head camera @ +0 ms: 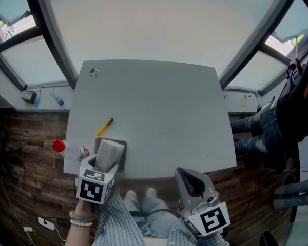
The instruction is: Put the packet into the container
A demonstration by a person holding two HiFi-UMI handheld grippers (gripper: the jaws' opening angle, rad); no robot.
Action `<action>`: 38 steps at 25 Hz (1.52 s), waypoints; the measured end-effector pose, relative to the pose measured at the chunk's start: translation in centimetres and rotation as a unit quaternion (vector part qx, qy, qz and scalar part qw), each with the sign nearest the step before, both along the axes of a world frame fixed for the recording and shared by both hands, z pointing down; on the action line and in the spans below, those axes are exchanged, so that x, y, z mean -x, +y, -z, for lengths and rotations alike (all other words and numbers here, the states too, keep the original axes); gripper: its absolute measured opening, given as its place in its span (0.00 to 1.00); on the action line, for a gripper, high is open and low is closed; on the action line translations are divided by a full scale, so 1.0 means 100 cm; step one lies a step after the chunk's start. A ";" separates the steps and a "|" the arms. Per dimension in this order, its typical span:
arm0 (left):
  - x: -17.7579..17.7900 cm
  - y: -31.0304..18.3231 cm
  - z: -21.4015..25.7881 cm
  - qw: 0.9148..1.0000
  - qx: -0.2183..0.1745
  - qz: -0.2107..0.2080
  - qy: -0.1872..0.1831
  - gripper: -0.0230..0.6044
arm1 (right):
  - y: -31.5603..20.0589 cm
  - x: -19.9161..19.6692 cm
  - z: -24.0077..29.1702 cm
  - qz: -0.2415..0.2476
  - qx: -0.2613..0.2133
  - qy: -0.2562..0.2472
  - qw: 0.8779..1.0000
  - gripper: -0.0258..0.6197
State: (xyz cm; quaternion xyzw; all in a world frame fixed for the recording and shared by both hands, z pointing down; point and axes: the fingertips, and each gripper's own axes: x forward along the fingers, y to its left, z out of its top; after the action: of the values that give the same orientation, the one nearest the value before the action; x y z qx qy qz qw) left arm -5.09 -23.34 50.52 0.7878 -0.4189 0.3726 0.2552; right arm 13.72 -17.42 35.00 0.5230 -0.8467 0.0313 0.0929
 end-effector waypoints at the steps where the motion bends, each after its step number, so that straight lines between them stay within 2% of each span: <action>1: 0.000 0.000 -0.002 1.000 0.003 0.000 -0.004 0.48 | 0.000 0.000 0.000 0.000 0.001 0.000 1.000 0.04; 7: 0.001 0.002 -0.013 1.000 0.014 -0.002 -0.019 0.49 | -0.001 0.000 0.000 0.001 -0.001 0.002 1.000 0.04; 12: 0.005 0.000 -0.018 0.999 -0.005 -0.006 -0.038 0.49 | 0.000 -0.001 -0.001 -0.001 0.000 0.005 1.000 0.04; 18: 0.004 -0.002 -0.017 0.999 -0.013 -0.002 -0.031 0.50 | 0.001 -0.004 -0.003 -0.004 0.007 0.003 1.000 0.04; 23: -0.002 0.001 -0.009 1.000 -0.023 0.003 0.005 0.52 | 0.001 -0.003 -0.004 0.000 0.008 0.004 1.000 0.04; 28: -0.002 0.000 0.001 0.999 -0.034 0.003 0.017 0.53 | 0.000 0.000 -0.008 0.008 0.010 0.008 1.000 0.04; 38: 0.004 -0.001 0.026 0.997 -0.062 0.027 0.040 0.54 | -0.001 0.008 -0.004 0.026 0.005 0.008 1.000 0.04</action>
State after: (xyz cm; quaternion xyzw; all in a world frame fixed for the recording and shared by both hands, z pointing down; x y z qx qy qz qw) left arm -5.48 -23.46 47.90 0.8050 -0.4517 0.3069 0.2319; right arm 12.89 -17.50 35.36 0.5009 -0.8589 0.0292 0.1028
